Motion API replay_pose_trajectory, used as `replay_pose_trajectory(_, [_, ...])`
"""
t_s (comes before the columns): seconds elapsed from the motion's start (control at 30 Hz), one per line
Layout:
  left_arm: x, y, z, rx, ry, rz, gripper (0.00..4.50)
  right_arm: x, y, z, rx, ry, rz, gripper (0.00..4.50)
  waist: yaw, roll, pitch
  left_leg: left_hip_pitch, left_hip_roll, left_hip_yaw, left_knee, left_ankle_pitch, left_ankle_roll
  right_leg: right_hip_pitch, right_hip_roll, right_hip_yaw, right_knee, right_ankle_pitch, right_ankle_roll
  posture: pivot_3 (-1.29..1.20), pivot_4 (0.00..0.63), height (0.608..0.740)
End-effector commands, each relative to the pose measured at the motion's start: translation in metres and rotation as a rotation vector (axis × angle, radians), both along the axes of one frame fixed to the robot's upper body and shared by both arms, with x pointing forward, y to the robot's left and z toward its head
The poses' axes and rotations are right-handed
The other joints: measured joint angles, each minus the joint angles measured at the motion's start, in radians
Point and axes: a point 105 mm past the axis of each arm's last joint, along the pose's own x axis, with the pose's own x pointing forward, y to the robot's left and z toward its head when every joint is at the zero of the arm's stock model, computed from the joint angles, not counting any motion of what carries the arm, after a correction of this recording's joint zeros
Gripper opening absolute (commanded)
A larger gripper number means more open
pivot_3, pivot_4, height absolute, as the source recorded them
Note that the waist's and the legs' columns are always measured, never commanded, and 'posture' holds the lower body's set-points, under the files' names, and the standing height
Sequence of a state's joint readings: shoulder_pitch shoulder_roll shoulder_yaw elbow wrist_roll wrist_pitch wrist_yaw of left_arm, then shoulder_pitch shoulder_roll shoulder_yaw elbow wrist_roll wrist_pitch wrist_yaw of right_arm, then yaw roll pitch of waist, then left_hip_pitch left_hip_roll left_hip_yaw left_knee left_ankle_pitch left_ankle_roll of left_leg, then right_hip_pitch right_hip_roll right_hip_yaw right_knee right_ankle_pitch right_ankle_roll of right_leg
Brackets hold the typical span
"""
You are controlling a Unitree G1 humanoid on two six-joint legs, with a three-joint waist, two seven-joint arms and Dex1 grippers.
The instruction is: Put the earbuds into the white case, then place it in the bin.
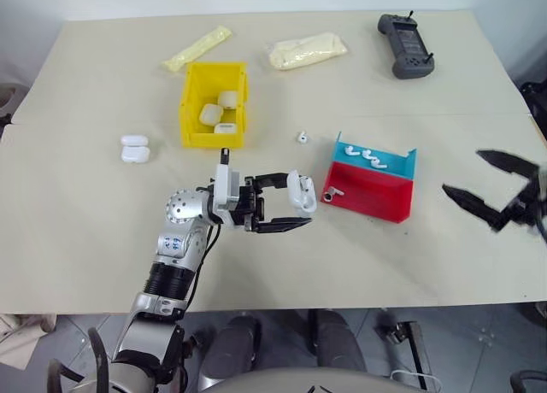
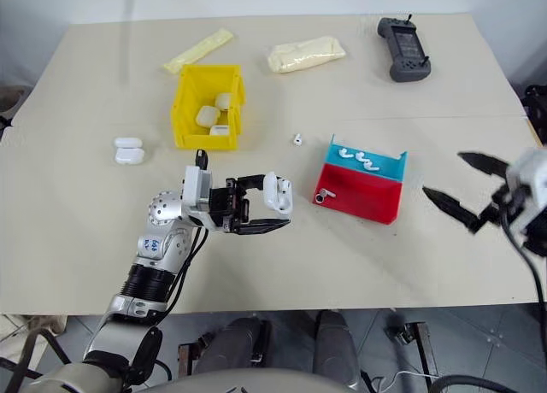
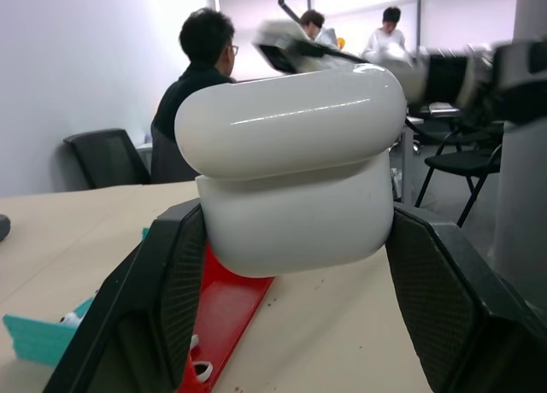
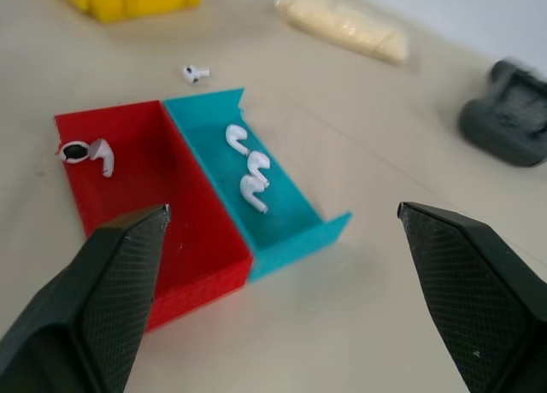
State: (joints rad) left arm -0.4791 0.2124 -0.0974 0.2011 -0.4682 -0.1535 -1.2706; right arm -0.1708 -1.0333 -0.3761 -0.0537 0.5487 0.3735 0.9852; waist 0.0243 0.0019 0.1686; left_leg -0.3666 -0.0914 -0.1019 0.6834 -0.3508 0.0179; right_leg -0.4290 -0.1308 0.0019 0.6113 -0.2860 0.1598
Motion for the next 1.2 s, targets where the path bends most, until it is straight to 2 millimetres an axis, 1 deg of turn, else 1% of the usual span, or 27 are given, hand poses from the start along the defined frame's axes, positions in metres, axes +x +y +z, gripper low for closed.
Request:
replay_pose_trajectory(0.03, [-0.001,-0.002,0.011,-0.02,-0.048,0.0,2.99,0.018,0.018,-0.002,-0.128,0.144,0.051,4.47,0.002,0.0,0.0,-0.001,0.0,-0.001,0.0,0.0,0.0,0.0,0.0,-0.001,-0.001,0.0,0.0,0.0,0.15,0.74])
replay_pose_trajectory(0.1, [-0.001,-0.002,0.013,-0.028,-0.047,0.004,2.99,0.041,0.023,0.003,-0.235,0.168,0.04,4.47,0.0,0.0,0.0,-0.002,-0.001,-0.001,0.001,0.0,0.0,0.0,-0.001,-0.001,-0.001,0.0,0.0,0.0,0.15,0.74])
replay_pose_trajectory(0.17, [-0.002,-0.003,0.014,-0.036,-0.045,0.007,2.99,0.06,0.029,0.007,-0.28,0.205,0.026,4.47,0.001,0.0,0.0,-0.003,-0.001,0.0,0.001,0.0,0.0,-0.001,-0.001,-0.001,-0.002,0.0,0.0,0.0,0.15,0.74])
replay_pose_trajectory(0.27, [-0.004,-0.006,0.014,-0.041,-0.045,0.007,2.99,0.076,0.039,0.006,-0.331,0.274,0.045,4.47,-0.001,-0.001,0.001,-0.004,-0.001,0.0,-0.001,0.0,0.0,-0.003,-0.001,-0.002,-0.003,0.0,0.0,0.0,0.15,0.74])
replay_pose_trajectory(0.3, [-0.005,-0.007,0.014,-0.047,-0.047,0.012,2.99,0.088,0.042,0.005,-0.374,0.274,0.025,4.47,-0.001,-0.001,0.001,-0.005,-0.001,-0.001,-0.001,0.0,0.0,-0.004,-0.001,-0.002,0.0,0.0,0.0,0.0,0.15,0.74])
replay_pose_trajectory(0.37, [-0.006,-0.009,0.015,-0.059,-0.051,0.022,2.99,0.101,0.046,-0.002,-0.482,0.277,0.028,4.47,-0.005,-0.001,0.001,-0.005,-0.001,0.0,-0.001,0.0,0.0,-0.004,-0.001,-0.002,0.0,0.0,0.0,0.0,0.15,0.74])
replay_pose_trajectory(0.47, [-0.007,-0.008,0.015,-0.063,-0.051,0.042,2.99,0.108,0.056,-0.009,-0.507,0.306,0.077,4.47,-0.001,-0.001,0.001,-0.006,-0.001,-0.001,-0.001,0.0,0.0,-0.004,-0.001,-0.003,0.0,0.0,0.0,0.0,0.15,0.74])
replay_pose_trajectory(0.6, [-0.008,-0.006,0.014,-0.063,-0.052,0.056,2.99,0.115,0.059,-0.017,-0.553,0.32,0.1,4.47,-0.003,-0.001,0.001,-0.006,-0.002,-0.001,0.0,0.0,0.0,-0.006,-0.001,-0.003,0.002,0.0,0.0,0.0,0.15,0.74])
replay_pose_trajectory(0.7, [-0.008,-0.006,0.015,-0.066,-0.054,0.066,2.99,0.114,0.064,-0.023,-0.556,0.356,0.141,4.47,-0.007,-0.001,0.001,-0.006,-0.001,-0.001,0.0,0.0,0.0,-0.006,-0.001,-0.003,0.002,0.0,0.0,0.0,0.15,0.74])
replay_pose_trajectory(0.83, [-0.008,-0.005,0.015,-0.066,-0.054,0.073,2.99,0.11,0.061,-0.03,-0.595,0.411,0.17,4.47,-0.009,-0.001,0.001,-0.007,-0.001,0.0,0.0,0.0,0.0,-0.007,-0.001,-0.003,0.004,0.0,0.0,0.0,0.15,0.74])
replay_pose_trajectory(0.97, [-0.008,-0.005,0.014,-0.066,-0.053,0.075,2.99,0.111,0.063,-0.036,-0.6,0.421,0.173,4.47,-0.014,-0.001,0.001,-0.007,-0.002,0.0,0.0,0.0,0.0,-0.007,-0.001,-0.003,0.004,0.0,0.0,0.0,0.15,0.74])
replay_pose_trajectory(1.07, [-0.008,-0.006,0.015,-0.069,-0.053,0.075,2.99,0.111,0.062,-0.04,-0.615,0.425,0.172,3.9,-0.024,-0.001,0.001,-0.006,-0.001,0.0,0.0,0.0,0.0,-0.008,-0.001,-0.003,0.006,0.0,0.0,0.0,0.15,0.74])
replay_pose_trajectory(1.1, [-0.008,-0.006,0.015,-0.069,-0.054,0.076,2.99,0.111,0.062,-0.041,-0.616,0.43,0.178,3.63,-0.026,-0.001,0.001,-0.006,-0.001,0.0,0.0,0.0,0.0,-0.008,-0.001,-0.003,0.006,0.0,0.0,0.0,0.15,0.74])
replay_pose_trajectory(1.2, [-0.007,-0.005,0.016,-0.07,-0.053,0.079,2.99,0.11,0.062,-0.042,-0.614,0.431,0.184,2.65,-0.026,-0.001,0.001,-0.006,-0.001,0.0,0.001,0.0,0.0,-0.008,-0.001,-0.003,0.007,0.0,0.0,0.0,0.15,0.74])
